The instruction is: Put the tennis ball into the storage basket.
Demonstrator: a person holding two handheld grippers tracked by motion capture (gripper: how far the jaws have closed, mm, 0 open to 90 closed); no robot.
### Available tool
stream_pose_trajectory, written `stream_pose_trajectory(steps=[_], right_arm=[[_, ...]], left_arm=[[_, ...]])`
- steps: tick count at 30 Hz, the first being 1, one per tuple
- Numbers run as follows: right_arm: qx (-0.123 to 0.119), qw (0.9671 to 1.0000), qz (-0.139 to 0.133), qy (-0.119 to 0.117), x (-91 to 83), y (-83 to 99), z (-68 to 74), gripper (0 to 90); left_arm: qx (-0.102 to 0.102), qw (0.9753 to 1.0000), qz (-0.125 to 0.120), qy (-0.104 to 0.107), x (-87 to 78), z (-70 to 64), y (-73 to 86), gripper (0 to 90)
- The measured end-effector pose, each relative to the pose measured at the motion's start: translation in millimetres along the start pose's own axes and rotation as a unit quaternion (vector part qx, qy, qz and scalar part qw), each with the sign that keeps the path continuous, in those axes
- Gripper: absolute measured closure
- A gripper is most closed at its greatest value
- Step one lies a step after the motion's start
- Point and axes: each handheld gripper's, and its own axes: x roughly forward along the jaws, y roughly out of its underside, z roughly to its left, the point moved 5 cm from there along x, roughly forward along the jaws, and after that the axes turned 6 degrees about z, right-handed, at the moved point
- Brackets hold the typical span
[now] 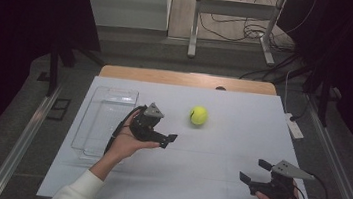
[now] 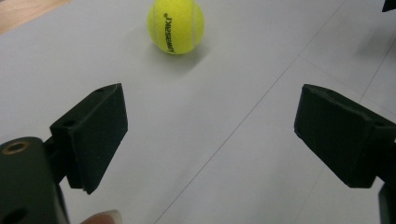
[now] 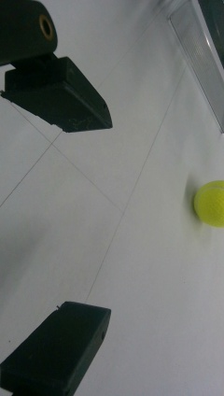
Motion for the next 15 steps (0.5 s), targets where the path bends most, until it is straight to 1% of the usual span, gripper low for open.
stream_pose_trajectory(steps=[15], right_arm=[[0.000, 1.0000, 0.001, 0.000, 0.4, 0.3, 0.1, 9.0]], left_arm=[[0.003, 1.0000, 0.003, -0.002, 4.4, 0.5, -8.3, 10.7]])
